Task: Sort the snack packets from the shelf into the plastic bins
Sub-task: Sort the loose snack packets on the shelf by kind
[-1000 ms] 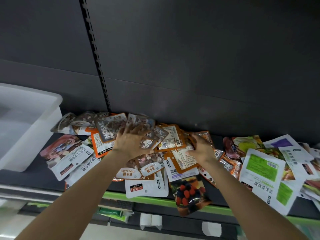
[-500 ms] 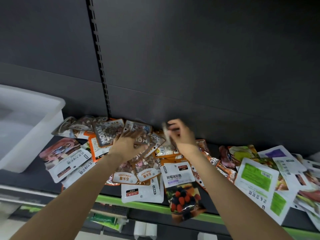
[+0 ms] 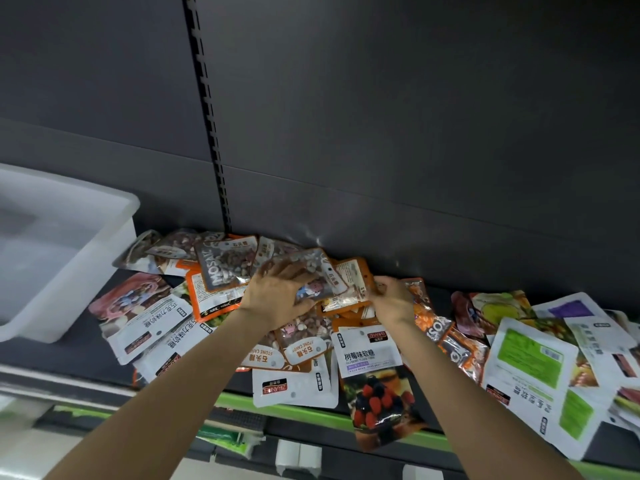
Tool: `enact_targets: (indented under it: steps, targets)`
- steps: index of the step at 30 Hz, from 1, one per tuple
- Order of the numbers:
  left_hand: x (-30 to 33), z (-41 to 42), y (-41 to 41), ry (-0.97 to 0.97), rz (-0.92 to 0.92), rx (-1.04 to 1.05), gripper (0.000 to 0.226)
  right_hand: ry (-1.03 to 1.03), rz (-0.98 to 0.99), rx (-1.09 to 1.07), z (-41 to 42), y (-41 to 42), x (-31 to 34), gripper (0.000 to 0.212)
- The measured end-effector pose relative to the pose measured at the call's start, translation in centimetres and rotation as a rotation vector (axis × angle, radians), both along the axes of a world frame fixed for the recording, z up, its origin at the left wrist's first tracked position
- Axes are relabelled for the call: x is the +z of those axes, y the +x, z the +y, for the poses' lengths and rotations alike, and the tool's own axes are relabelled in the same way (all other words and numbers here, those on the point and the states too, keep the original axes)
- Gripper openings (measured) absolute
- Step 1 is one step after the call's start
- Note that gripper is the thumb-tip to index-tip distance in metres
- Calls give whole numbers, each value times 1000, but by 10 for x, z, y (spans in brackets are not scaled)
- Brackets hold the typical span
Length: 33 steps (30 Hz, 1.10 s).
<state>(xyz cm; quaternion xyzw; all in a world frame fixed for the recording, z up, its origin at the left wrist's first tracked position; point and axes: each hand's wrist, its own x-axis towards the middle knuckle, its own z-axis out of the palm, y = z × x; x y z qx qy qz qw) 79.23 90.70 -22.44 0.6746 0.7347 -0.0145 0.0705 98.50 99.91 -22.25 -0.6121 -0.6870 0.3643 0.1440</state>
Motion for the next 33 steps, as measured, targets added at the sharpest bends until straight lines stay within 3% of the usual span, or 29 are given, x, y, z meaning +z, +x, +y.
enact_targets:
  steps: [4, 7, 10, 13, 16, 18, 22, 29, 33]
  targets:
    - [6, -16, -20, 15, -67, 99, 56, 222, 29, -8, 8, -7, 16, 17]
    - [21, -25, -25, -12, -348, 292, 39, 445, 39, 78, -5, -24, 33, 18]
    - [31, -26, -16, 238, -538, 415, 30, 326, 88, 451, -35, -48, 28, 26]
    - [32, -21, -4, 416, -481, 257, 51, 164, 50, 678, -55, -51, 10, 39]
    - [21, -11, 12, 237, -358, 63, 50, 203, 20, 499, -45, -19, 3, 36]
    - [8, -5, 19, 131, -214, -44, 52, 235, -113, 363, -30, 14, 1, 36]
    - [-7, 2, 24, -18, 19, -41, 67, 240, -438, 156, -4, 73, -15, 54]
    - [1, 7, 42, -43, 23, 57, 81, 236, -653, 74, 2, 84, -13, 60]
    - [3, 10, 46, -29, 3, 86, 73, 284, -473, 63, 7, 71, 12, 36]
